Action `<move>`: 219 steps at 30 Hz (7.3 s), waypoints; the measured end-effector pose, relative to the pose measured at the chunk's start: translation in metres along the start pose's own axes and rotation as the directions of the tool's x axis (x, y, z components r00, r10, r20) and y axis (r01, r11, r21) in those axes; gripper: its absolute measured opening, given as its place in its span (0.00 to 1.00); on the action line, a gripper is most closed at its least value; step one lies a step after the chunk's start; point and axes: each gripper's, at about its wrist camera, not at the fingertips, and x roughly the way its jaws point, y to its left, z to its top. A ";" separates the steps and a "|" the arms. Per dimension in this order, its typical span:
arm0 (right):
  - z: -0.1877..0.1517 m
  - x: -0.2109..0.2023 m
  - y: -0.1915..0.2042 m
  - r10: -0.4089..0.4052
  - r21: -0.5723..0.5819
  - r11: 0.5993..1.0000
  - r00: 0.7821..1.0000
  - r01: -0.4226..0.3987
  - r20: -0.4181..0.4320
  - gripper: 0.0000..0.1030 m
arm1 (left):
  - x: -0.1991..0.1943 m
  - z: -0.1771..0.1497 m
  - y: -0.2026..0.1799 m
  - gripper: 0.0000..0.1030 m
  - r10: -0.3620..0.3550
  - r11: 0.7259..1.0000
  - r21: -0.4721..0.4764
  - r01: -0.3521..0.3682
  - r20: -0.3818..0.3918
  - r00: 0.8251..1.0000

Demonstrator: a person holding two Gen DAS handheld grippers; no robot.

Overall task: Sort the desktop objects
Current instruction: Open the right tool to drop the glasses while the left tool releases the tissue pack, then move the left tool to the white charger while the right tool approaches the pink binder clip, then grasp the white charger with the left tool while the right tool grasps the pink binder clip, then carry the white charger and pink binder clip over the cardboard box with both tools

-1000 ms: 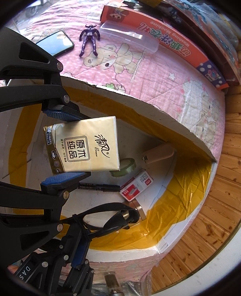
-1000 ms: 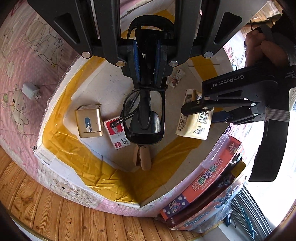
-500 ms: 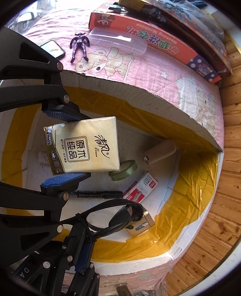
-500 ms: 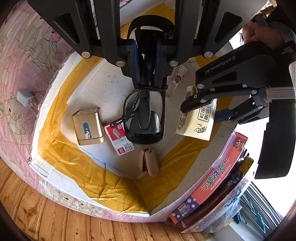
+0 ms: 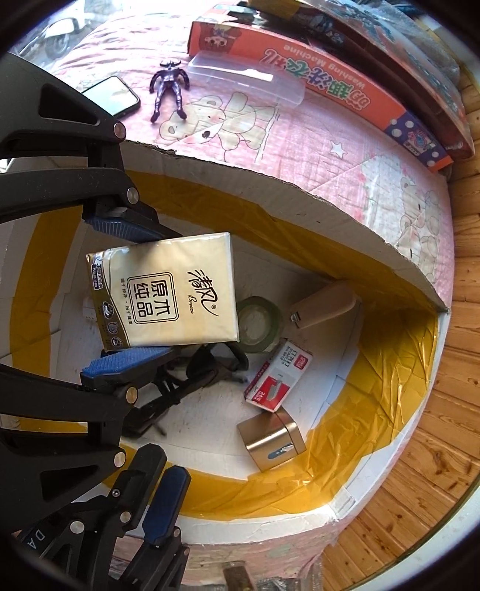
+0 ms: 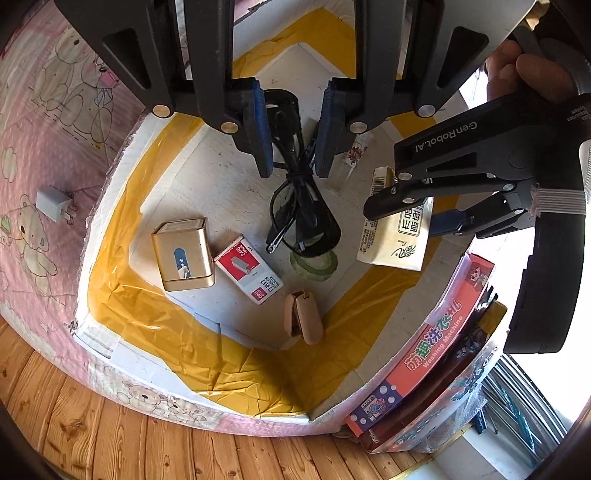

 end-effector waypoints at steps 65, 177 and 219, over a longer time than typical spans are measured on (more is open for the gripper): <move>-0.170 -0.082 -0.157 -0.092 0.192 0.981 0.952 0.036 0.291 0.47 | -0.077 -0.024 -0.203 0.54 -0.319 0.900 0.326 0.288 0.045 0.947; -0.161 -0.127 -0.064 -0.101 -0.070 0.987 0.900 0.143 0.424 0.39 | -0.091 -0.099 -0.109 0.23 -0.388 0.915 0.166 0.367 0.125 0.913; -0.009 -0.125 -0.009 0.011 -0.330 0.934 0.911 0.138 0.412 0.39 | -0.034 -0.011 -0.062 0.23 -0.379 0.915 -0.126 0.384 0.062 0.923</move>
